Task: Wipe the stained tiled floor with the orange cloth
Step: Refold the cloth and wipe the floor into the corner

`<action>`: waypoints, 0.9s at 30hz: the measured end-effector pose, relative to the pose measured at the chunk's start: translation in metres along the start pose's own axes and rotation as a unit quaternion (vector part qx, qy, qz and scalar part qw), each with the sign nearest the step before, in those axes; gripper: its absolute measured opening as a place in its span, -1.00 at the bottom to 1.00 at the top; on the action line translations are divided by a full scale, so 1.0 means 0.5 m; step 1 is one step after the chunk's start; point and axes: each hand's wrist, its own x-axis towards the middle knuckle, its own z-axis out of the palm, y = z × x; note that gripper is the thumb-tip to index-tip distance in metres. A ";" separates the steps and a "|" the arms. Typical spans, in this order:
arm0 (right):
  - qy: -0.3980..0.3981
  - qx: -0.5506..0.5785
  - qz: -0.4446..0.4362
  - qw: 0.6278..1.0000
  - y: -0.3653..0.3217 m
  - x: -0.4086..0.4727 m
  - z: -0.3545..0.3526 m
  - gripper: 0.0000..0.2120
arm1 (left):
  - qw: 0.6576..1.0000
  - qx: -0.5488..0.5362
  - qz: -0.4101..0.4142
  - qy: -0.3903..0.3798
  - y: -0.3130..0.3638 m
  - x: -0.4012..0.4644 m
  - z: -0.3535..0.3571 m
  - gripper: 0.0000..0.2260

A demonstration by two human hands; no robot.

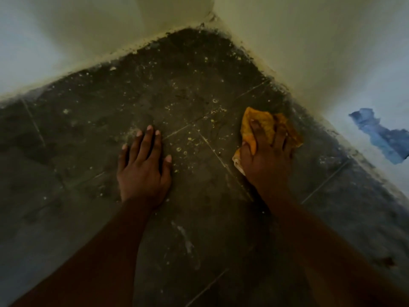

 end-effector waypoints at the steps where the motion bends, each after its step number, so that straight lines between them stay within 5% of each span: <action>1: 0.005 -0.016 -0.002 1.000 0.002 -0.001 0.000 -0.38 | 1.000 -0.002 -0.002 -0.007 0.004 0.002 0.000 -0.38; 18: -0.110 0.030 0.035 0.993 -0.012 0.084 -0.025 -0.38 | 1.000 0.011 0.000 -0.024 0.008 0.004 -0.005 -0.29; 23: -0.179 0.000 -0.259 0.949 0.034 -0.112 -0.070 -0.39 | 0.996 -0.002 0.054 -0.074 0.023 -0.033 -0.009 -0.21; 27: -0.174 -0.047 -0.246 0.952 0.195 -0.104 -0.120 -0.32 | 0.988 -0.003 0.132 -0.083 0.110 -0.138 0.015 -0.24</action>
